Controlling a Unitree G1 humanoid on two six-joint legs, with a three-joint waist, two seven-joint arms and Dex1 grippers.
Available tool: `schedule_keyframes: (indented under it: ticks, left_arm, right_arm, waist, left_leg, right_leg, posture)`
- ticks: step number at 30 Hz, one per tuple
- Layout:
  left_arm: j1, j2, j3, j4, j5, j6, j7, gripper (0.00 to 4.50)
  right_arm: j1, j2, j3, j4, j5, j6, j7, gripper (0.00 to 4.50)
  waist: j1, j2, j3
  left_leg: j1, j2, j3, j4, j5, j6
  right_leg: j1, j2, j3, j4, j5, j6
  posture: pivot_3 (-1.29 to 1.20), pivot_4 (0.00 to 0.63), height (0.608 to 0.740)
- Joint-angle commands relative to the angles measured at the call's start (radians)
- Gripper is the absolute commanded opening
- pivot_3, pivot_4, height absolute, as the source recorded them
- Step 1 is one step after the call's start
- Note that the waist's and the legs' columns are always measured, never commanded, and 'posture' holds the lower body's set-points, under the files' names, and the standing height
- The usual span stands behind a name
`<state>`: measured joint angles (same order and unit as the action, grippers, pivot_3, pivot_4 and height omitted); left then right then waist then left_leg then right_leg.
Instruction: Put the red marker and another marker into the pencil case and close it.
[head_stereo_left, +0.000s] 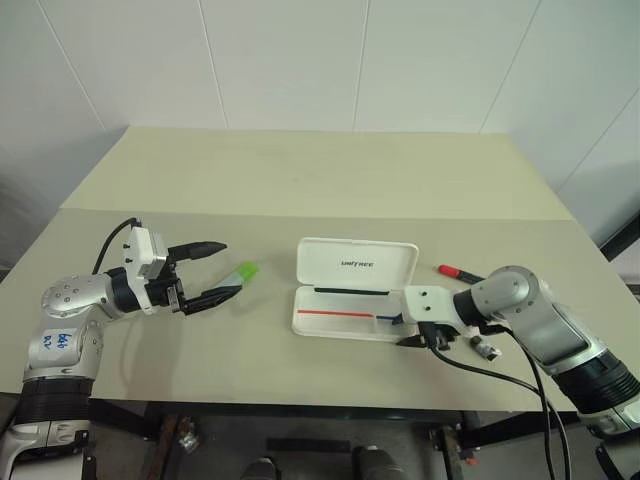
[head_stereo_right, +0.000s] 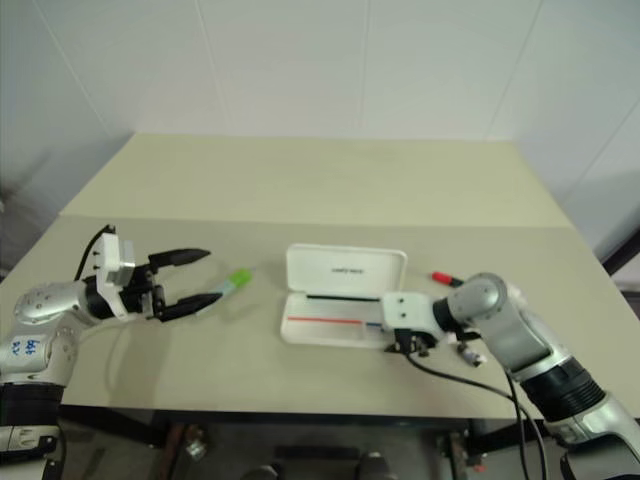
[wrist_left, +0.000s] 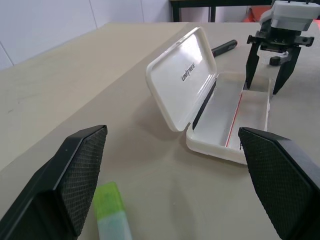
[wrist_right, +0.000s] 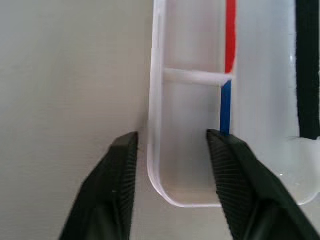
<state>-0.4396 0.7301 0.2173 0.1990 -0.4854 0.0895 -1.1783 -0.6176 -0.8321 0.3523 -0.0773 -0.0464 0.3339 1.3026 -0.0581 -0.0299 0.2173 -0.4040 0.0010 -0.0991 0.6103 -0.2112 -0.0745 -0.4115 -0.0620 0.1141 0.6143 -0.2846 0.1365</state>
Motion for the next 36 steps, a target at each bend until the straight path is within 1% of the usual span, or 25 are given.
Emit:
schedule_keyframes:
  ticks: [1,6,13,17,21,24,29,30,33,36]
  left_arm:
    - [-0.002,0.005,0.019,-0.035,-0.013,-0.003,0.004,4.50]
    - [-0.002,0.005,0.020,-0.034,-0.015,-0.003,0.001,4.50]
    - [-0.005,0.005,0.018,-0.032,-0.017,0.000,-0.003,4.50]
    - [-0.015,0.006,0.013,-0.027,-0.015,0.002,-0.010,4.50]
    - [-0.021,0.011,0.014,-0.028,-0.017,0.006,-0.017,4.50]
    - [-0.021,0.015,0.018,-0.030,-0.020,0.007,-0.027,4.50]
    - [-0.019,0.021,0.019,-0.038,-0.026,0.016,-0.047,4.50]
    - [-0.020,0.021,0.020,-0.039,-0.026,0.019,-0.049,4.50]
    - [-0.029,0.022,0.017,-0.040,-0.028,0.031,-0.059,4.50]
    - [-0.043,0.023,0.008,-0.044,-0.030,0.047,-0.073,4.50]
  right_arm:
    - [-0.023,0.002,-0.035,-0.042,0.037,0.027,0.012,2.16]
    - [-0.009,-0.010,-0.048,-0.094,0.095,0.092,0.038,2.16]
    - [0.014,-0.041,-0.068,-0.167,0.169,0.183,0.056,2.16]
    - [0.033,-0.059,-0.115,-0.209,0.235,0.252,0.053,2.16]
    - [0.057,-0.122,-0.188,-0.211,0.301,0.305,0.067,2.16]
    - [0.076,-0.162,-0.252,-0.173,0.321,0.285,0.053,2.73]
    - [0.085,-0.180,-0.358,-0.080,0.364,0.217,0.058,4.37]
    - [0.087,-0.182,-0.373,-0.061,0.367,0.202,0.057,4.47]
    - [0.089,-0.182,-0.415,0.023,0.377,0.150,0.061,4.47]
    - [0.073,-0.186,-0.423,0.154,0.354,0.070,0.067,4.47]
  waist:
    - [0.002,0.000,0.000]
    - [0.002,0.000,0.000]
    - [0.003,0.000,0.000]
    - [0.003,0.000,0.000]
    - [0.005,0.000,0.000]
    - [0.006,0.000,0.000]
    - [0.001,0.000,0.000]
    - [0.002,0.000,0.000]
    - [0.003,0.000,0.000]
    - [0.003,0.000,0.000]
  left_leg:
    - [0.000,0.000,0.000,0.000,0.000,0.000]
    - [0.000,0.000,0.000,-0.001,-0.002,-0.001]
    - [0.000,0.000,0.000,-0.001,-0.002,-0.001]
    - [0.000,0.000,0.000,-0.001,-0.002,-0.001]
    - [0.000,0.000,0.000,-0.001,-0.002,-0.001]
    - [0.000,0.000,0.000,-0.001,-0.002,0.000]
    - [0.000,0.000,0.001,-0.001,-0.002,0.000]
    - [0.000,0.000,0.001,-0.001,-0.002,0.000]
    - [0.000,0.000,0.001,-0.001,-0.002,0.000]
    - [0.000,0.000,0.001,-0.001,-0.002,0.000]
  right_leg:
    - [0.000,0.000,0.000,0.000,0.000,0.001]
    - [-0.001,0.000,-0.001,0.000,0.000,0.005]
    - [0.000,0.000,-0.001,0.000,0.000,0.005]
    - [0.000,0.000,-0.001,0.001,-0.001,0.003]
    - [0.000,0.000,-0.001,0.000,-0.001,0.003]
    - [0.000,0.000,-0.001,0.000,-0.001,0.002]
    - [0.000,0.000,-0.001,0.000,-0.002,0.002]
    - [0.000,0.000,-0.001,0.000,-0.002,0.002]
    - [0.000,0.000,-0.001,0.000,-0.002,0.002]
    - [0.000,0.000,-0.001,-0.001,-0.001,0.002]
  posture:
    - [0.00,0.150,0.740]
    - [0.00,0.150,0.740]
    - [0.00,0.150,0.740]
    - [0.00,0.150,0.740]
    - [0.00,0.150,0.740]
    - [0.00,0.150,0.740]
    - [0.00,0.150,0.740]
    - [0.00,0.150,0.740]
    - [0.00,0.150,0.740]
    - [0.00,0.150,0.740]
